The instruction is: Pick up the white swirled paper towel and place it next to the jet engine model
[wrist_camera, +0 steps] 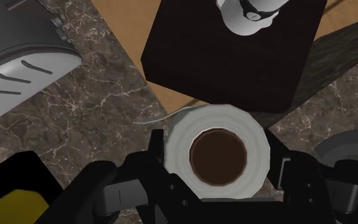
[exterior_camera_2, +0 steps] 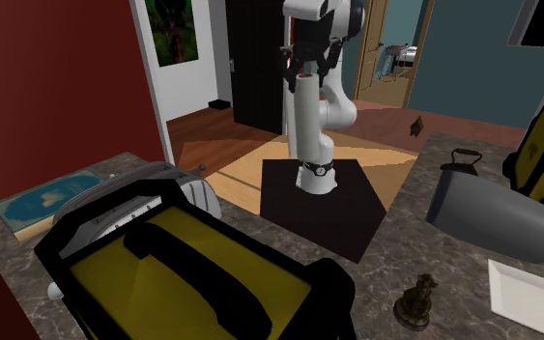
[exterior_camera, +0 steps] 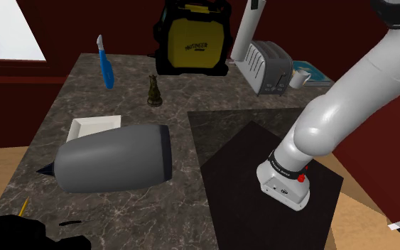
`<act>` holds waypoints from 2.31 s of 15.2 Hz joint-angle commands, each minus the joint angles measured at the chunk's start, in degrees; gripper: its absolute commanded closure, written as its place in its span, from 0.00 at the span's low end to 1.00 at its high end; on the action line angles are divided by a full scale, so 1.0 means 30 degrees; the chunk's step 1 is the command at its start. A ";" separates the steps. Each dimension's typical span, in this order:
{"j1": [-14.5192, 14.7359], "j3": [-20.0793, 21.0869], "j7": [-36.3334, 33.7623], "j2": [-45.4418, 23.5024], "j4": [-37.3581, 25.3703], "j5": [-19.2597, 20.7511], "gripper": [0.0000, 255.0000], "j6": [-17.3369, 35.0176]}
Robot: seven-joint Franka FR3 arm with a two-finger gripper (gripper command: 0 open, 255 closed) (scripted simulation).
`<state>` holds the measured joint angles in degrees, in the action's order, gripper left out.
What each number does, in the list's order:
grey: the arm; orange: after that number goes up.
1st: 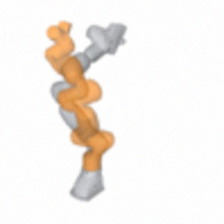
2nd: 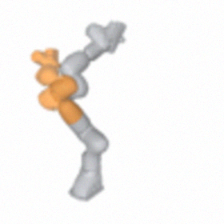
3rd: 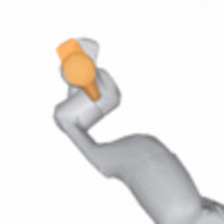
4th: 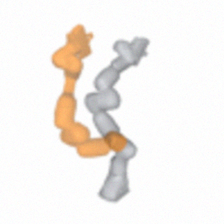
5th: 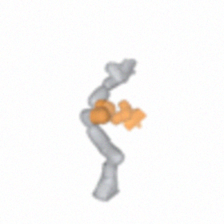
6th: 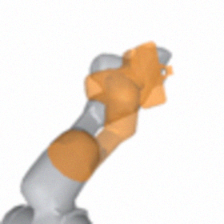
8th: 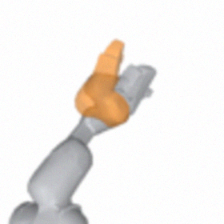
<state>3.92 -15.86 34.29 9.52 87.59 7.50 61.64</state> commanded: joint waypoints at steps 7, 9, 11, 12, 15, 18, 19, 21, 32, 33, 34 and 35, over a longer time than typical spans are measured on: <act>0.1359 0.2532 -0.4438 0.2361 0.2432 -0.1394 1.00 -0.0202; 0.1662 0.3184 -0.5524 0.2733 0.2812 -0.1875 1.00 -0.0223; 0.1962 0.3836 -0.6604 0.3023 0.3107 -0.2386 1.00 -0.0225; 0.2107 0.4166 -0.7142 0.3137 0.3224 -0.2650 1.00 -0.0218; 0.2541 0.5157 -0.8750 0.3358 0.3452 -0.3465 1.00 -0.0165; 0.2977 0.6149 -1.0353 0.3397 0.3500 -0.4286 1.00 -0.0058; 0.3121 0.6483 -1.0886 0.3370 0.3476 -0.4557 1.00 -0.0010; 0.3409 0.7152 -1.1952 0.3255 0.3367 -0.5086 1.00 0.0103; 0.5104 1.0864 -1.7886 0.1100 0.1254 -0.7301 1.00 0.1077; 0.5278 1.1205 -1.8439 0.0767 0.0923 -0.7408 1.00 0.1183; 0.5459 1.1545 -1.8997 0.0408 0.0566 -0.7493 1.00 0.1290; 0.5640 1.1892 -1.9559 0.0024 0.0183 -0.7555 1.00 0.1395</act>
<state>20.37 18.88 -22.71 10.79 89.47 -14.98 65.65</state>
